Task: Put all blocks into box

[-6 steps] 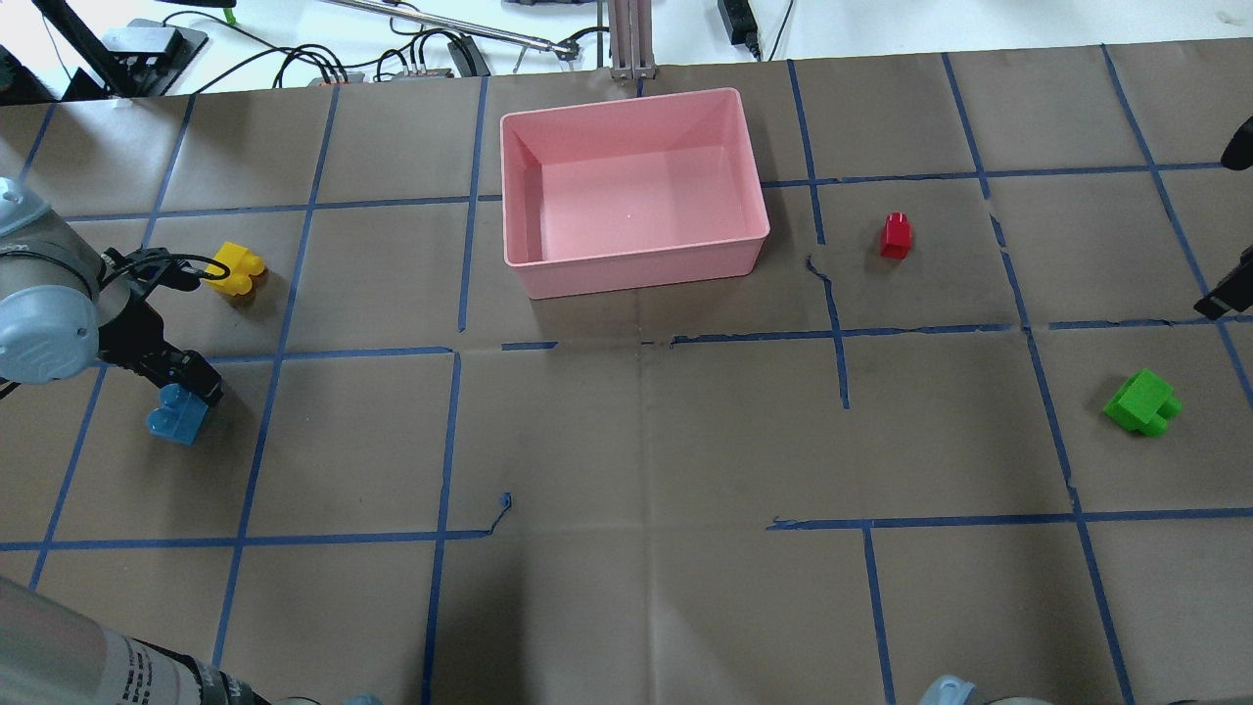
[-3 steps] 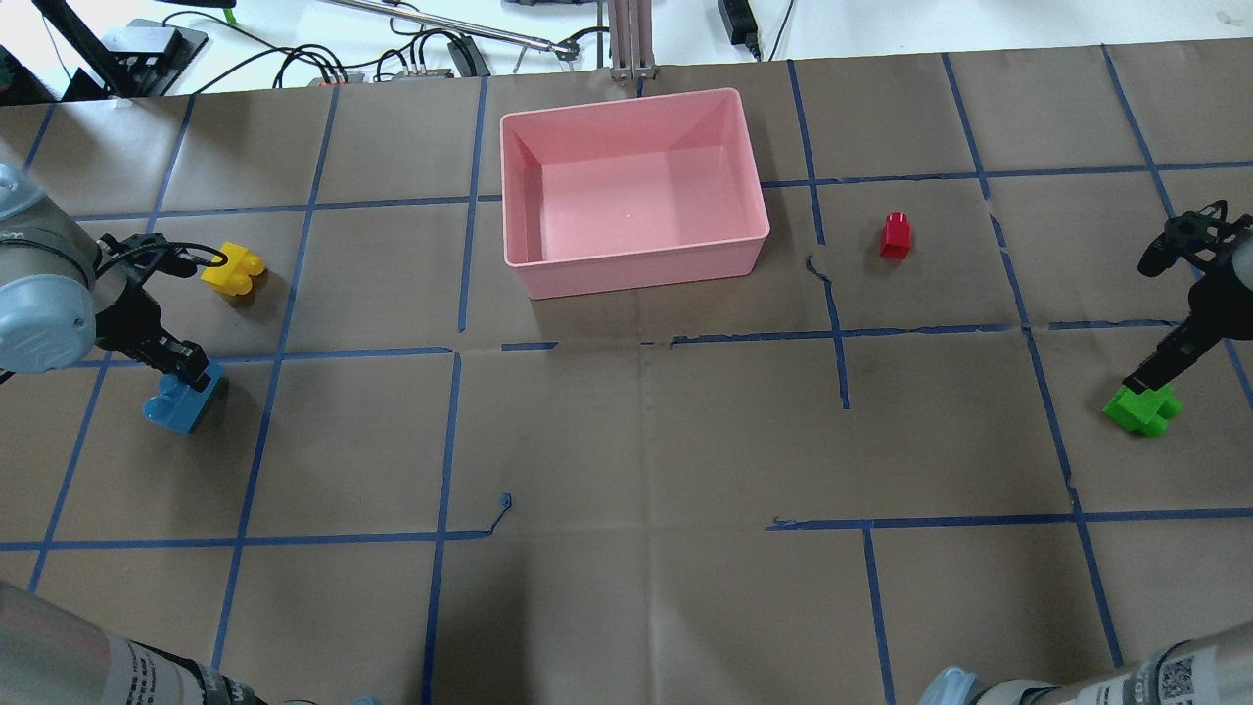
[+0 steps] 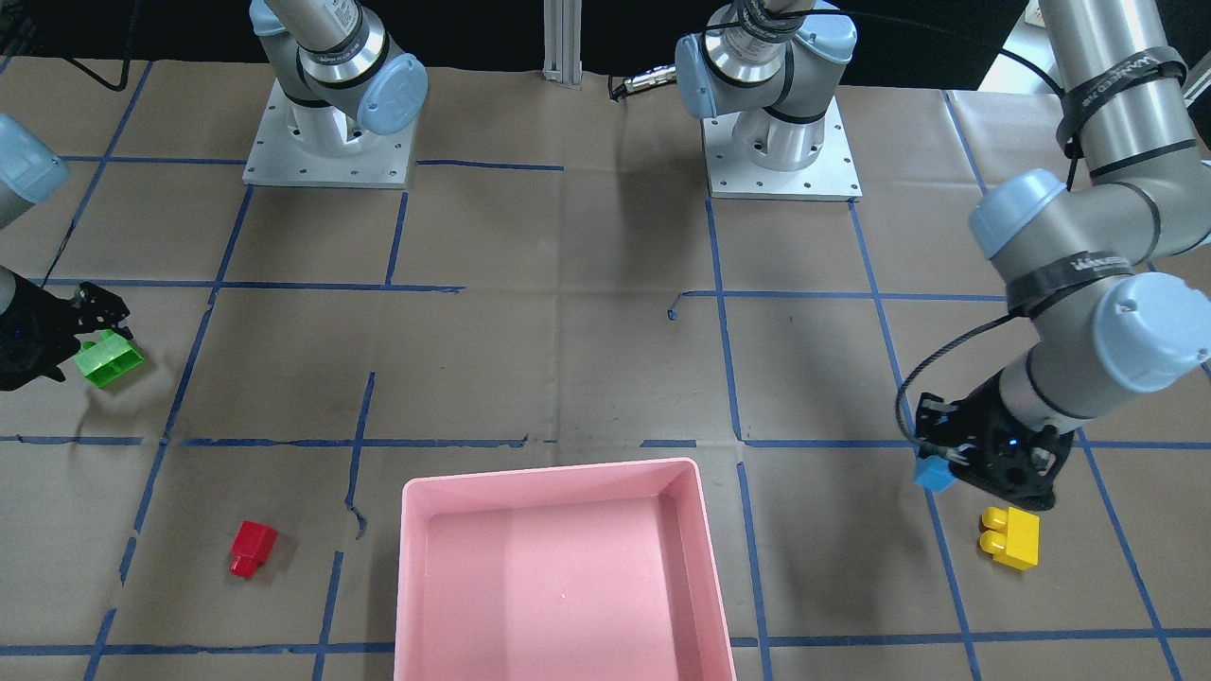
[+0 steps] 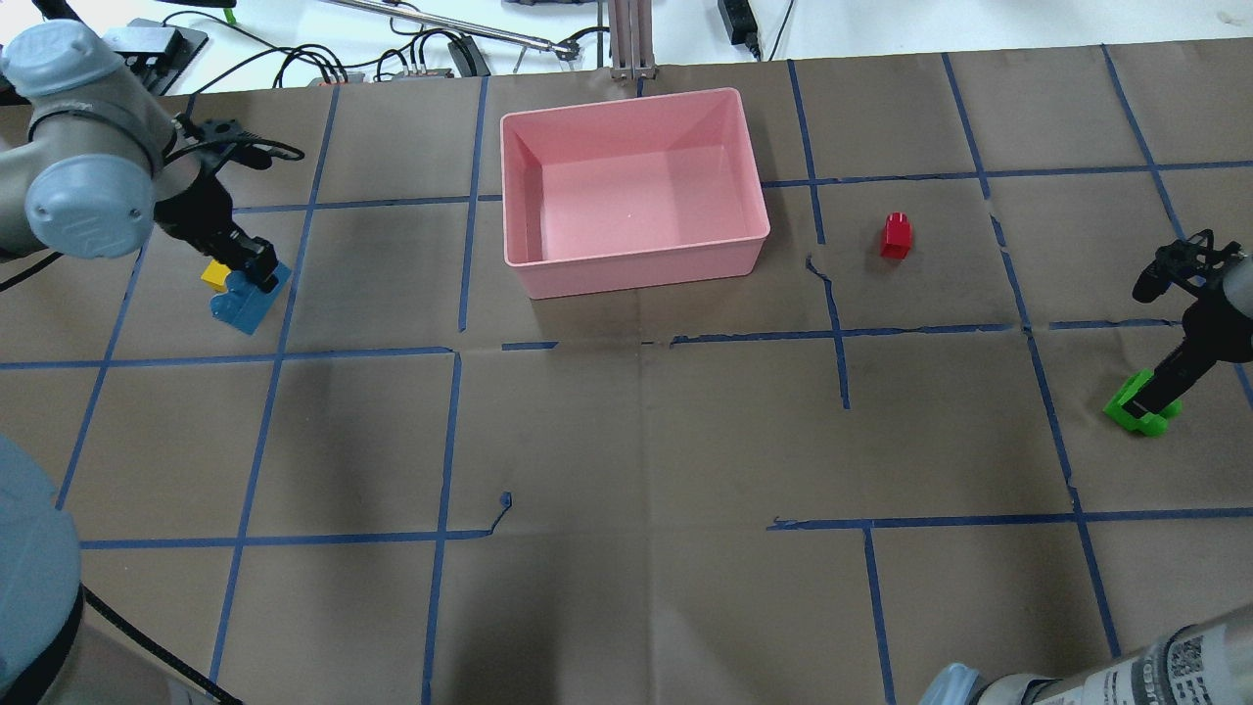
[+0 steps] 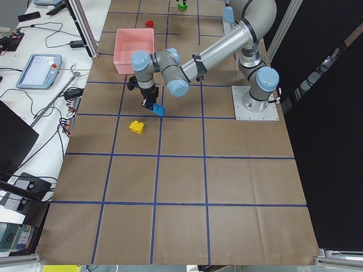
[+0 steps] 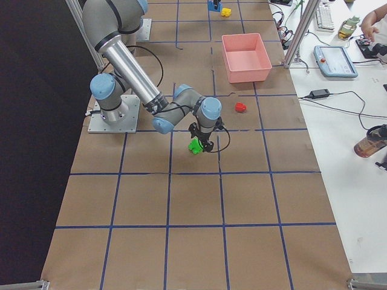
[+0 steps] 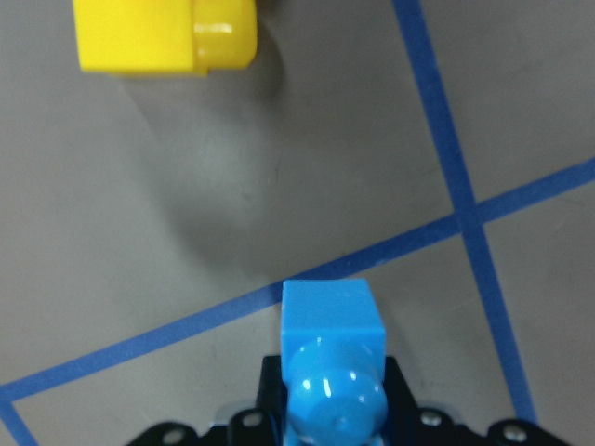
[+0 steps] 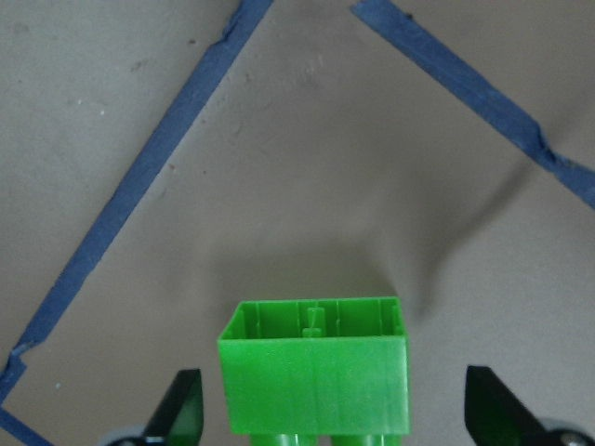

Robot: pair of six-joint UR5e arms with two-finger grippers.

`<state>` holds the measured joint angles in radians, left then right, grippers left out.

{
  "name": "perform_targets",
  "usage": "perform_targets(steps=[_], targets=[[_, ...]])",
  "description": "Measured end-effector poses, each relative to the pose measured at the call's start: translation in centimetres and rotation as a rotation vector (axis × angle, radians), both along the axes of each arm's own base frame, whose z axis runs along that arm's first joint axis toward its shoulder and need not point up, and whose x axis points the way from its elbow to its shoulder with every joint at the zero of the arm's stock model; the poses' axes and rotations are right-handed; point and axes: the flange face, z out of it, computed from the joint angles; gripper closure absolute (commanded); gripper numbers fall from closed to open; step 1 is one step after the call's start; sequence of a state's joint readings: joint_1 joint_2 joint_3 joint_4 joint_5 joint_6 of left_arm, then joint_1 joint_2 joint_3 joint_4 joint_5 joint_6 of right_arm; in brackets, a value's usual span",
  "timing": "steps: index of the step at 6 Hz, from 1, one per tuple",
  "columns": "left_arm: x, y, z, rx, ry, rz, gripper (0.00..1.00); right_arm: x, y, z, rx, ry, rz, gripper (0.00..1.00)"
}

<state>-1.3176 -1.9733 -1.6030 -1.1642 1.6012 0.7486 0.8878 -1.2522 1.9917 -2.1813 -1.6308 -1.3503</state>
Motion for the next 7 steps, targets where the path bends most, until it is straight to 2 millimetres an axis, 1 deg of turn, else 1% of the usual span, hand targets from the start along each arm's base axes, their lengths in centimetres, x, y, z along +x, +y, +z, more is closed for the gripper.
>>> perform_targets(steps=[1,2,3,4,5,6,7], targets=[[-7.3,-1.9,1.2,-0.060,-0.002,-0.077,1.00,-0.2,0.2,-0.6,0.018,0.002,0.012,0.02],[-14.7,-3.4,2.3,-0.134,-0.002,-0.174,1.00,-0.4,0.3,-1.1,0.039,0.008,0.017,0.29],[-21.2,-4.3,3.2,-0.186,0.003,-0.259,1.00,-0.5,0.3,-1.6,0.052,0.010,0.016,0.42],[-26.1,-5.2,3.7,-0.223,0.013,-0.307,1.00,-0.6,0.3,-1.6,0.055,0.014,0.014,0.45],[-29.2,-5.5,3.4,-0.232,0.025,-0.329,1.00,-0.6,0.2,-1.4,0.052,0.018,0.012,0.45],[-31.5,-5.4,2.2,-0.221,0.027,-0.351,0.34,-0.8,-0.1,-0.8,0.040,0.025,0.008,0.45],[-32.7,-5.4,0.9,-0.209,0.025,-0.365,0.01,-1.2,-1.0,0.8,0.012,0.043,-0.004,0.45]])
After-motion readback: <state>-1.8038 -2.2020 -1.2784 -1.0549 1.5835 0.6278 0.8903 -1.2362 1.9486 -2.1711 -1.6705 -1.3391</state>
